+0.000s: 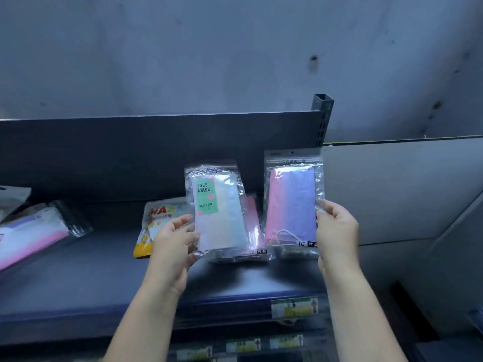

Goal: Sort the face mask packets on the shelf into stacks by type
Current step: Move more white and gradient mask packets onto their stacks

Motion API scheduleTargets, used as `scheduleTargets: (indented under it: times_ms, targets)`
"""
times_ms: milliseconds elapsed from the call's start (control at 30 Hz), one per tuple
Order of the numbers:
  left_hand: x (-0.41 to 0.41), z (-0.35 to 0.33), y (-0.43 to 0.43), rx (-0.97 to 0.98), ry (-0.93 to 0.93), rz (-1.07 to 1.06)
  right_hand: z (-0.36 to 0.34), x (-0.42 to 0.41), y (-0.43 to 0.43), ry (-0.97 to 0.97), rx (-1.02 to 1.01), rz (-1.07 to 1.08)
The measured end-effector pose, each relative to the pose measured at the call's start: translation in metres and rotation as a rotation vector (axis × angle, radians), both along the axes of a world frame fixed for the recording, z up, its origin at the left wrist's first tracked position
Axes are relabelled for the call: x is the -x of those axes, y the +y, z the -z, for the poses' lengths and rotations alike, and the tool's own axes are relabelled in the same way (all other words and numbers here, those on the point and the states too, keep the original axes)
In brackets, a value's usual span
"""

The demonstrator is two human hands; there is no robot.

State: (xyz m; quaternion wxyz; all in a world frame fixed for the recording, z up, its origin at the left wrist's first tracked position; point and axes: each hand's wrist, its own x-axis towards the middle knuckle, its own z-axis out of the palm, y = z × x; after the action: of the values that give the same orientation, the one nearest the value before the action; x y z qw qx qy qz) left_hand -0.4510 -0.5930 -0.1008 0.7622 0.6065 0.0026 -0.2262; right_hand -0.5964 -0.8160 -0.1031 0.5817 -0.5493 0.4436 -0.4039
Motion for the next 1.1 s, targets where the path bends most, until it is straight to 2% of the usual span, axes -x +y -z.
scheduleTargets:
  times_ms: [233, 500, 600, 800, 900, 1000, 1100]
  targets:
    - [0.002, 0.0, 0.026, 0.002, -0.015, -0.123, 0.007, -0.009, 0.005, 0.074, -0.001, -0.15]
    - [0.001, 0.007, 0.052, -0.048, -0.009, -0.206, 0.003, -0.049, 0.049, 0.319, 0.116, -0.279]
    - [-0.003, 0.009, 0.061, -0.057, 0.004, -0.251, 0.0, -0.055, 0.059, 0.348, 0.13, -0.336]
    - [-0.011, -0.004, 0.064, 0.032, -0.002, -0.387, 0.002, -0.063, 0.064, 0.497, 0.204, -0.371]
    - [-0.01, -0.015, 0.055, 0.086, -0.006, -0.372, 0.002, -0.066, 0.065, 0.536, 0.271, -0.372]
    - [-0.004, -0.017, 0.037, 0.108, 0.022, -0.31, 0.003, -0.064, 0.068, 0.561, 0.437, -0.303]
    - [0.01, -0.017, 0.008, 0.052, 0.009, -0.217, 0.003, -0.057, 0.063, 0.447, 0.524, -0.282]
